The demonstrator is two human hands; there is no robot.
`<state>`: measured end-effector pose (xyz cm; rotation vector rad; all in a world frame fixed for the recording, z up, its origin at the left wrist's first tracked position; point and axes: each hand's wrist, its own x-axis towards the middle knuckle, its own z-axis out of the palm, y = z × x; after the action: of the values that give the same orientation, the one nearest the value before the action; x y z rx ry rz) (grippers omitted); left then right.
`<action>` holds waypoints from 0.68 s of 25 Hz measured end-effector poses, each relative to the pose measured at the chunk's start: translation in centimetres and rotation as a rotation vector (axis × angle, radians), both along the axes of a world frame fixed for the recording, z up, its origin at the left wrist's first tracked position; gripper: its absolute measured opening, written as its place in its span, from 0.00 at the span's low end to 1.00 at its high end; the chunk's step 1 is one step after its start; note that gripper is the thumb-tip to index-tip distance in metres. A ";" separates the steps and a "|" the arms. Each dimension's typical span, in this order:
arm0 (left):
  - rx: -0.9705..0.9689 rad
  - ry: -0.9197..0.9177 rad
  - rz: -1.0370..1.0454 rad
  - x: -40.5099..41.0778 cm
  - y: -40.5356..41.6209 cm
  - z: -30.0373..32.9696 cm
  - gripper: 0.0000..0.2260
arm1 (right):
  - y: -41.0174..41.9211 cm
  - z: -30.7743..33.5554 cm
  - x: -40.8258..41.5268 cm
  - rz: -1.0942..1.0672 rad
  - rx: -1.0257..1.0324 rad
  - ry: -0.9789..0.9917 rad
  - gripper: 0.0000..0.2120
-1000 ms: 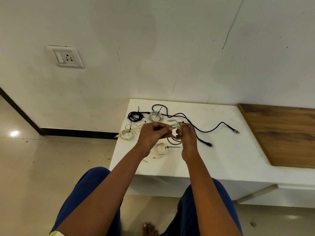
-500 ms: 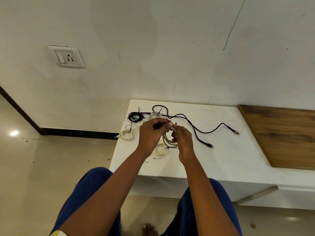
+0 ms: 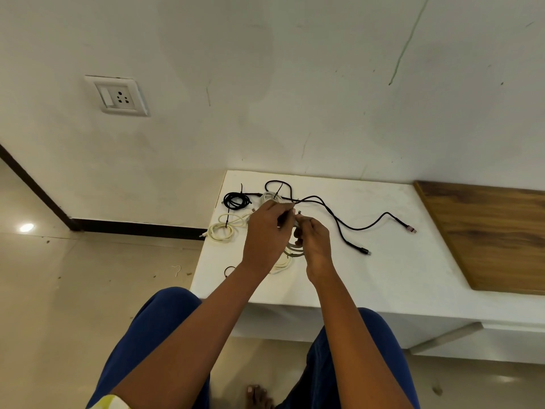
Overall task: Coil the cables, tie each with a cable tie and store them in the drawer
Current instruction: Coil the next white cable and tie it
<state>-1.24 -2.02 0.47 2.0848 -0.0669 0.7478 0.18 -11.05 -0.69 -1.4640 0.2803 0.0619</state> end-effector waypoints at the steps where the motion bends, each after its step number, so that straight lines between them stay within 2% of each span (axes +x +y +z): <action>1: 0.078 -0.018 0.000 0.0 0.0 0.0 0.06 | 0.0 0.0 0.0 0.001 -0.012 0.005 0.09; 3: 0.182 -0.023 -0.001 0.0 0.1 0.2 0.05 | -0.1 -0.1 0.0 0.000 -0.017 0.007 0.09; 7: 0.257 0.007 -0.009 -0.2 0.3 0.6 0.06 | -0.1 0.1 0.0 0.001 -0.007 -0.003 0.08; 17: 0.249 -0.015 -0.058 -0.4 0.4 1.0 0.05 | -0.3 0.2 -0.1 0.013 -0.007 -0.026 0.10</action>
<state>-1.67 -1.58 1.50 2.3017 -0.2388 0.7510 0.13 -11.33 -0.52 -1.4723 0.2500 0.0525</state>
